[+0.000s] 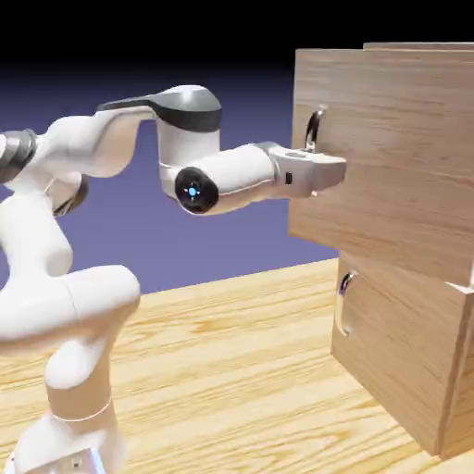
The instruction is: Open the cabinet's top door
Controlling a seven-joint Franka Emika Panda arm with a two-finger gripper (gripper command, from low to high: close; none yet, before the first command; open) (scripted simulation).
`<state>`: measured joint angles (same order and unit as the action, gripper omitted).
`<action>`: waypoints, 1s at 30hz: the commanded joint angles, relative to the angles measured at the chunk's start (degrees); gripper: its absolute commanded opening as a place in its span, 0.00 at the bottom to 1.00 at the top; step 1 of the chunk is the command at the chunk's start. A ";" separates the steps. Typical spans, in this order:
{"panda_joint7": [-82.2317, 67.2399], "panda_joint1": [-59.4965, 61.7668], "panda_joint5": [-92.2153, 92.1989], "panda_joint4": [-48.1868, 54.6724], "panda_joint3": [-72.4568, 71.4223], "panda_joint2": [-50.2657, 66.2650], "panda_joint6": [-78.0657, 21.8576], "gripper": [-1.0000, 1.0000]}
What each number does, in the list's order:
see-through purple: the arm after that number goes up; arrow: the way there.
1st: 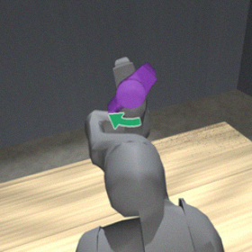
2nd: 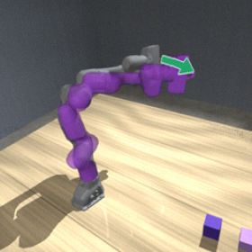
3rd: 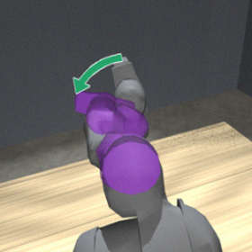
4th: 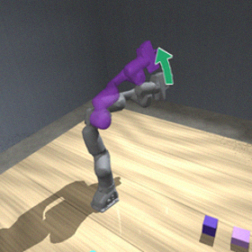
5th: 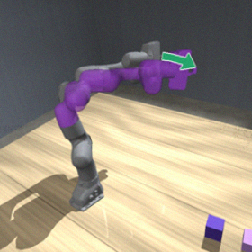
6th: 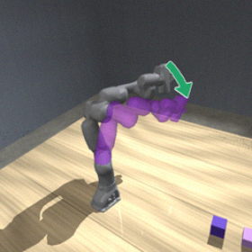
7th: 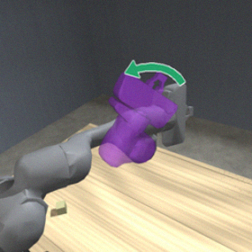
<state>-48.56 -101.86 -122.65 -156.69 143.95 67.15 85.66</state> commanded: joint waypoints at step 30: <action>-26.67 15.62 52.17 39.83 9.63 -59.64 -42.65 0.00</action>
<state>-75.25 -86.15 -70.45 -116.86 153.54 7.51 42.96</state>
